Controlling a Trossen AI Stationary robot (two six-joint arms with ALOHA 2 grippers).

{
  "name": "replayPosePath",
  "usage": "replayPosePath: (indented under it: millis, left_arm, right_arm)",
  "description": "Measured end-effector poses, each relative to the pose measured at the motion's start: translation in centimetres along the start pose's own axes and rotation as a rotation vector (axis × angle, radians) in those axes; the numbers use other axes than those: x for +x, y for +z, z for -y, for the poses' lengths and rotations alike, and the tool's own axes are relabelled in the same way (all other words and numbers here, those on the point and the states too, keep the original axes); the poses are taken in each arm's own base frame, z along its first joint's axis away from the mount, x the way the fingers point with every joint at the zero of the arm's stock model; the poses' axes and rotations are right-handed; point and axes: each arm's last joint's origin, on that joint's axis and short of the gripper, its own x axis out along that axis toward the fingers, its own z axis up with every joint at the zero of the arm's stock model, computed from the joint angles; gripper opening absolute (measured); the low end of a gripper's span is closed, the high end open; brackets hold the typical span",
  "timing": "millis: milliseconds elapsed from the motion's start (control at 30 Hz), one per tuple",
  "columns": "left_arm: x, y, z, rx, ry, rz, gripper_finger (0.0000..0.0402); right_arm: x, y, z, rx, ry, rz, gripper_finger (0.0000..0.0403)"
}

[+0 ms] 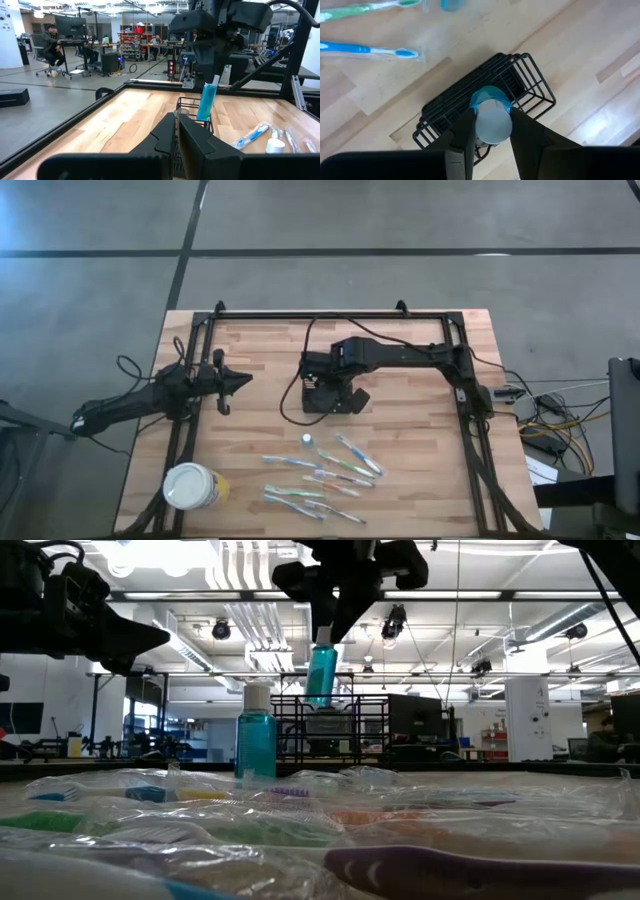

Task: Pick & Place toothbrushing station
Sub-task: Put the right mouthwash into the wire organizer

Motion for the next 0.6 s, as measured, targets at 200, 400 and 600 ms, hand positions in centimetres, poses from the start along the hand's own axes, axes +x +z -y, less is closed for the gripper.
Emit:
replayPosePath:
  millis: [200, 400, 600]
  left_arm:
    - [0.0, 0.0, 0.0, 0.0, 0.0, -0.001, 0.0025]
    - [0.0, 0.0, 0.0, 0.004, 0.0, -0.002, 0.0025]
    - [0.0, -0.1, 0.0, 0.007, 0.001, -0.007, 0.0025]
  right_arm:
    - [0.6, -0.2, 0.1, -0.034, 0.008, 0.0, 0.0086]
    - [1.6, -0.7, 0.6, -0.055, 0.02, 0.003, 0.0086]
    - [4.0, -1.1, 1.4, -0.053, 0.066, 0.0, 0.0086]
